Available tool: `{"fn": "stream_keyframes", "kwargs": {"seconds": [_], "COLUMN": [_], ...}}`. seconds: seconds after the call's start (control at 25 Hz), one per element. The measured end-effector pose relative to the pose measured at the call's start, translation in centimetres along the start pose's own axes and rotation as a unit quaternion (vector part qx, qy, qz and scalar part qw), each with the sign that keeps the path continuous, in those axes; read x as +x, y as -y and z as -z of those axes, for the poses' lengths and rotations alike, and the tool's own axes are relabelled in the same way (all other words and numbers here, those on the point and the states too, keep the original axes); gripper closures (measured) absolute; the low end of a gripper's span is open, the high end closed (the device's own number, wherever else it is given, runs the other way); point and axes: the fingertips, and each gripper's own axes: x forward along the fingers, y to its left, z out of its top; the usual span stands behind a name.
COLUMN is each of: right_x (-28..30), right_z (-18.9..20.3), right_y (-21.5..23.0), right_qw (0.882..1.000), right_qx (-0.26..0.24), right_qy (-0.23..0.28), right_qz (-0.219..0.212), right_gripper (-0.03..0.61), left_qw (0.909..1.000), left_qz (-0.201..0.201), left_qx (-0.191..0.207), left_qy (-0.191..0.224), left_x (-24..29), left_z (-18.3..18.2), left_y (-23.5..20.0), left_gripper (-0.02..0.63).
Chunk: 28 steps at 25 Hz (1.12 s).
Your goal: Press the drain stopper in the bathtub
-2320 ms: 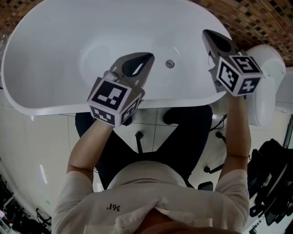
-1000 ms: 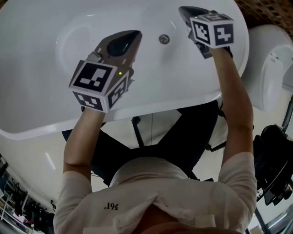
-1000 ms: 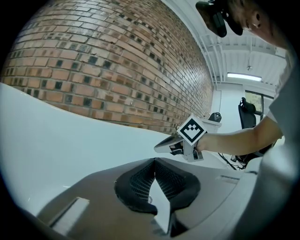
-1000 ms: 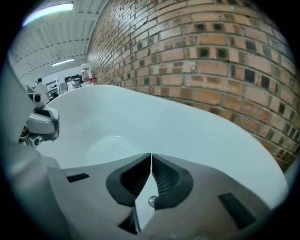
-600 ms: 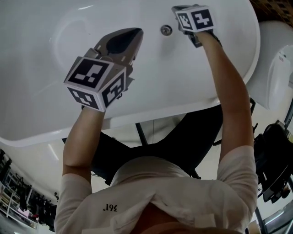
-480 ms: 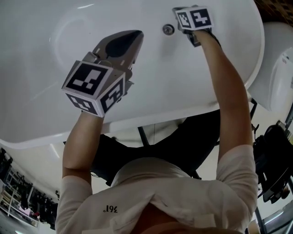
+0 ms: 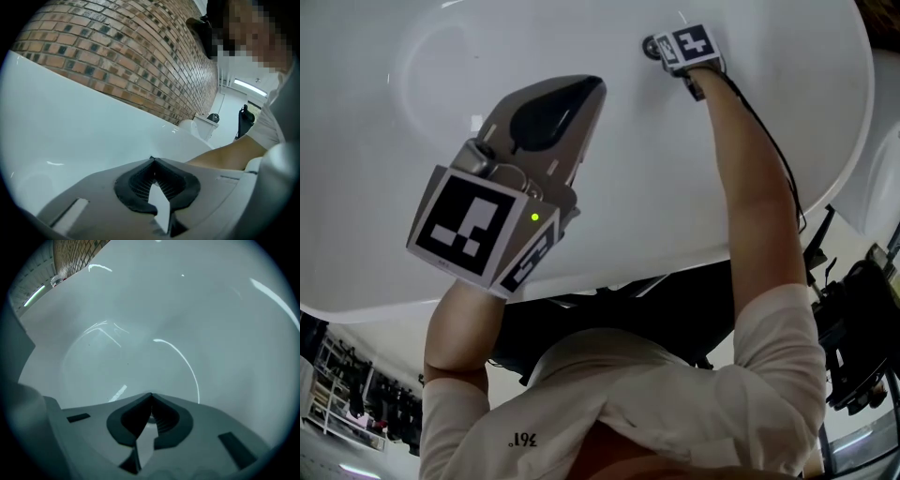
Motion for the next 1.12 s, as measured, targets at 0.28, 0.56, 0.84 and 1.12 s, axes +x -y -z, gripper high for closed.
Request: {"fn": "stream_keyframes", "kwargs": {"seconds": [0.28,0.56,0.84,1.12], "right_x": [2.4,4.4,4.3,5.2], "right_z": [1.1,3.8,3.7,2.4], "right_y": [-1.2,-0.7,-1.6,-2.6], "right_qw": [0.999,0.996,0.996,0.997], "right_qx": [-0.001,-0.021,-0.047,-0.053], "right_qy": [-0.037,-0.083,-0.08,-0.049], "right_qz": [-0.021,-0.005,-0.013,-0.015], "right_gripper": [0.574,0.573,0.561,0.558], "left_qw": [0.9998,0.9996,0.9993,0.999], "left_qz": [0.013,0.021,0.024,0.03], "left_qx": [-0.006,-0.01,-0.026,-0.033], "left_qy": [-0.012,-0.016,-0.011,-0.001], "left_x": [-0.2,0.4,0.1,0.1], "left_z": [0.2,0.5,0.1,-0.1], "left_y": [0.7,1.5,1.6,1.5], "left_gripper": [0.609,0.609,0.609,0.609]}}
